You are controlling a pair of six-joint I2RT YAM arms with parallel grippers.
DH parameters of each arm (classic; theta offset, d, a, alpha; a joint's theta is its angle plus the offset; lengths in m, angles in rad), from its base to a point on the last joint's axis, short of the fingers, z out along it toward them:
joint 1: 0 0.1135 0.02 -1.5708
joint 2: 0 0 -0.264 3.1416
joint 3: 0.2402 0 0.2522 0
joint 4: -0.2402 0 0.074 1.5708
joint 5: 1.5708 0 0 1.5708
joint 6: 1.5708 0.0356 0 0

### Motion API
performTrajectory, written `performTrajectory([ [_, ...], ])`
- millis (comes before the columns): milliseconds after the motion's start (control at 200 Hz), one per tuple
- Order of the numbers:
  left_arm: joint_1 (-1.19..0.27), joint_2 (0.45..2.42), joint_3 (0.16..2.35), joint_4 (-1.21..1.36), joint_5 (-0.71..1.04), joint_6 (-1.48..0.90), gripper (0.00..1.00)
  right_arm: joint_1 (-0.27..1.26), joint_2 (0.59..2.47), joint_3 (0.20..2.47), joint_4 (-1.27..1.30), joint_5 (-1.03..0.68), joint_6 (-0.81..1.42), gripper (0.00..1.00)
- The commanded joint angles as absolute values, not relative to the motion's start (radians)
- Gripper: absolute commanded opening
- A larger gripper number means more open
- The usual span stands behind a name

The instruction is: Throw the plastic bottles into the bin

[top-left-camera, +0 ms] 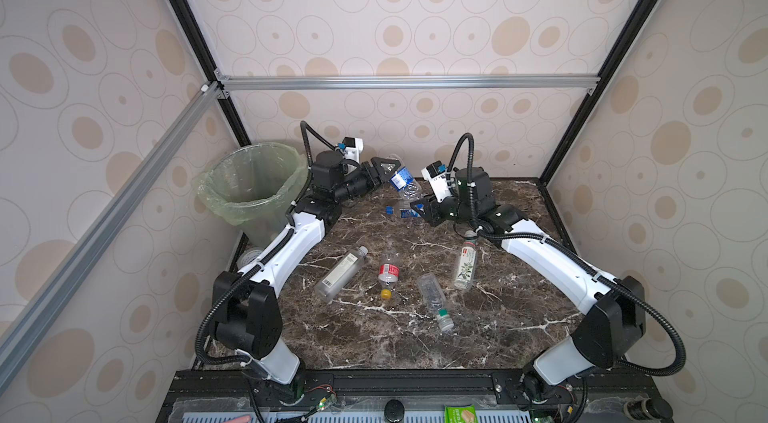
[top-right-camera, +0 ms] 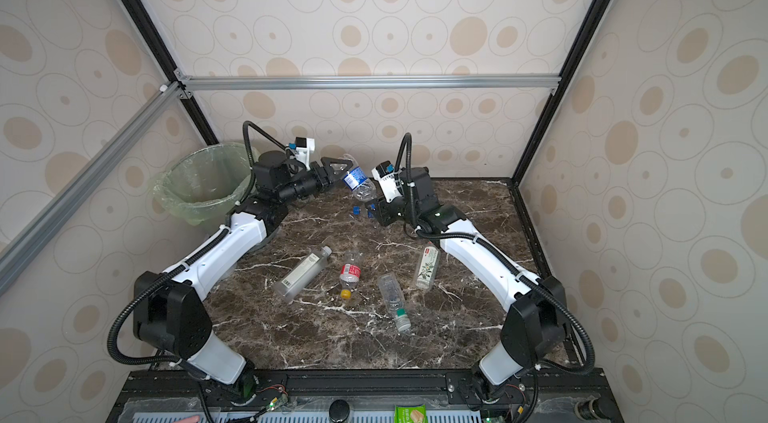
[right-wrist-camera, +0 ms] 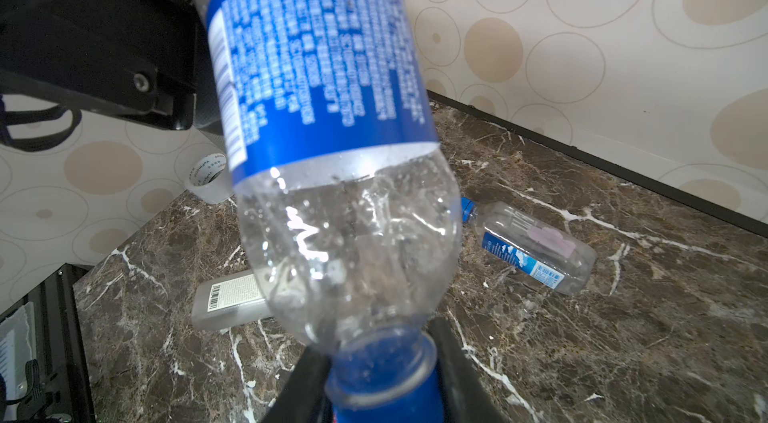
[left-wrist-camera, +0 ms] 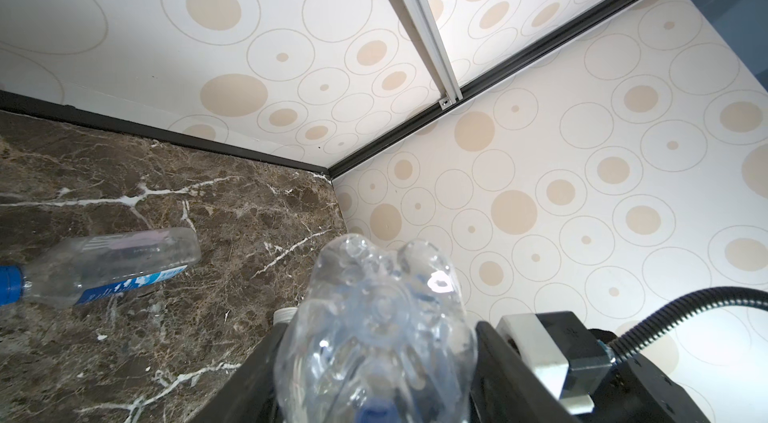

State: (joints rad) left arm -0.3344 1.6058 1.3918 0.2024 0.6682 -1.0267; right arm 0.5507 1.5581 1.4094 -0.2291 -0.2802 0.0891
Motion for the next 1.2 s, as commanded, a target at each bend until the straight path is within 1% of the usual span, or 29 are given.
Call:
performTrajectory([
  [0, -0.35, 1.616, 1.44, 0.253, 0.655, -1.045, 0.68, 0.563, 1.548, 1.399, -0.194, -0.303, 0.108, 0.16],
  [110, -0.362, 1.624, 1.447, 0.254, 0.645, -1.042, 0.67, 0.57, 1.55, 1.399, -0.186, -0.302, 0.117, 0.16],
  [200, -0.366, 1.626, 1.451, 0.252, 0.644, -1.039, 0.59, 0.573, 1.55, 1.401, -0.189, -0.295, 0.115, 0.16],
  [370, -0.366, 1.615, 1.453, 0.224, 0.623, -1.016, 0.52, 0.575, 1.546, 1.4, -0.193, -0.292, 0.112, 0.16],
  [420, -0.367, 1.611, 1.455, 0.215, 0.616, -1.012, 0.51, 0.575, 1.545, 1.399, -0.193, -0.289, 0.11, 0.17],
  [475, -0.367, 1.611, 1.46, 0.207, 0.614, -1.006, 0.51, 0.574, 1.541, 1.397, -0.193, -0.285, 0.11, 0.24],
  [535, -0.365, 1.612, 1.473, 0.187, 0.611, -0.994, 0.51, 0.575, 1.536, 1.396, -0.196, -0.28, 0.11, 0.35],
  [580, -0.363, 1.615, 1.485, 0.168, 0.608, -0.981, 0.5, 0.575, 1.532, 1.396, -0.197, -0.278, 0.111, 0.41],
  [705, -0.34, 1.619, 1.547, 0.054, 0.573, -0.896, 0.49, 0.574, 1.506, 1.394, -0.207, -0.266, 0.109, 0.59],
  [795, -0.297, 1.629, 1.616, -0.068, 0.532, -0.818, 0.49, 0.575, 1.482, 1.39, -0.214, -0.257, 0.106, 0.76],
  [855, -0.263, 1.636, 1.662, -0.136, 0.51, -0.775, 0.49, 0.575, 1.467, 1.386, -0.215, -0.251, 0.106, 0.84],
  [950, -0.218, 1.641, 1.734, -0.217, 0.477, -0.716, 0.49, 0.575, 1.451, 1.388, -0.216, -0.243, 0.112, 1.0],
  [1050, -0.185, 1.659, 1.856, -0.341, 0.375, -0.612, 0.49, 0.575, 1.456, 1.414, -0.228, -0.235, 0.138, 1.0],
  [1195, -0.163, 1.742, 2.14, -0.594, 0.16, -0.433, 0.49, 0.604, 1.48, 1.448, -0.216, -0.247, 0.19, 1.0],
])
